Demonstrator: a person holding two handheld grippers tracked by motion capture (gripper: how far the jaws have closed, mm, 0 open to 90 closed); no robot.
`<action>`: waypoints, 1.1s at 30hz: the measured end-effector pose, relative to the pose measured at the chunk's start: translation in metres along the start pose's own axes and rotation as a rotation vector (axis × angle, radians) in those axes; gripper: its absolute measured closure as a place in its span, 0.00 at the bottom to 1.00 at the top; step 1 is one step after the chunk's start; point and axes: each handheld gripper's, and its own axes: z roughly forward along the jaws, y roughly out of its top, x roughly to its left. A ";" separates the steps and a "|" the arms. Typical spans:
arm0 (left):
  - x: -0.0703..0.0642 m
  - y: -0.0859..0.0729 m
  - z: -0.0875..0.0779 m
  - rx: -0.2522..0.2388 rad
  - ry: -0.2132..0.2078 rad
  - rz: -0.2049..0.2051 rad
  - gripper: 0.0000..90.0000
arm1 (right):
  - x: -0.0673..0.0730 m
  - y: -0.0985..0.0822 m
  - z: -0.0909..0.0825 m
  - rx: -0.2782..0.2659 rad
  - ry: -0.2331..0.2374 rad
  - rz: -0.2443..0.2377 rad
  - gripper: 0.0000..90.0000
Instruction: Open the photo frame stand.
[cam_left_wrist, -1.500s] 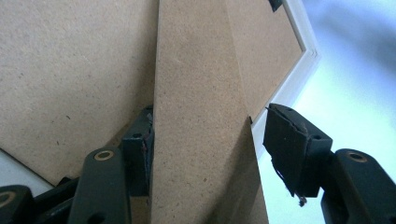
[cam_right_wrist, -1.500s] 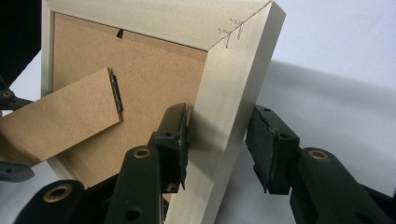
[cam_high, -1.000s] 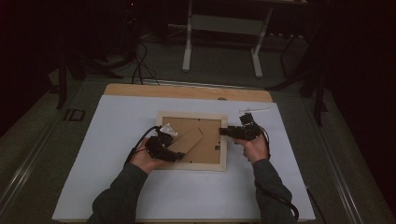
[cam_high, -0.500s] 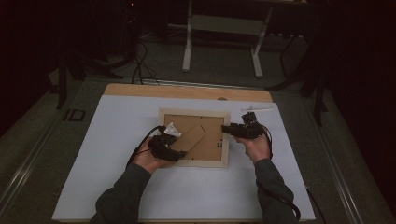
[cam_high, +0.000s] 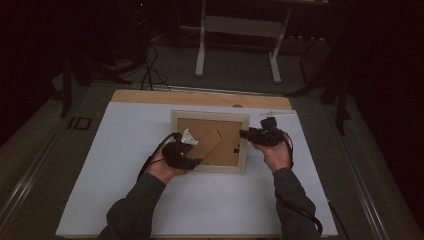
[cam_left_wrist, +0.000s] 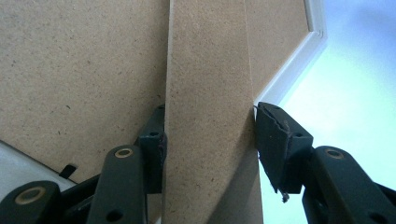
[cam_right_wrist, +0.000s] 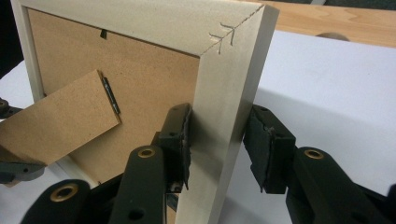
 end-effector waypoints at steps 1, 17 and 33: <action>0.000 0.001 0.001 0.003 0.009 0.005 0.56 | 0.000 0.000 -0.001 -0.003 -0.004 -0.005 0.68; 0.001 0.008 0.005 -0.001 0.050 0.018 0.57 | 0.004 0.003 -0.007 -0.047 -0.050 -0.047 0.68; 0.003 0.013 0.012 0.001 0.099 0.011 0.61 | 0.008 0.003 -0.014 -0.089 -0.072 -0.075 0.69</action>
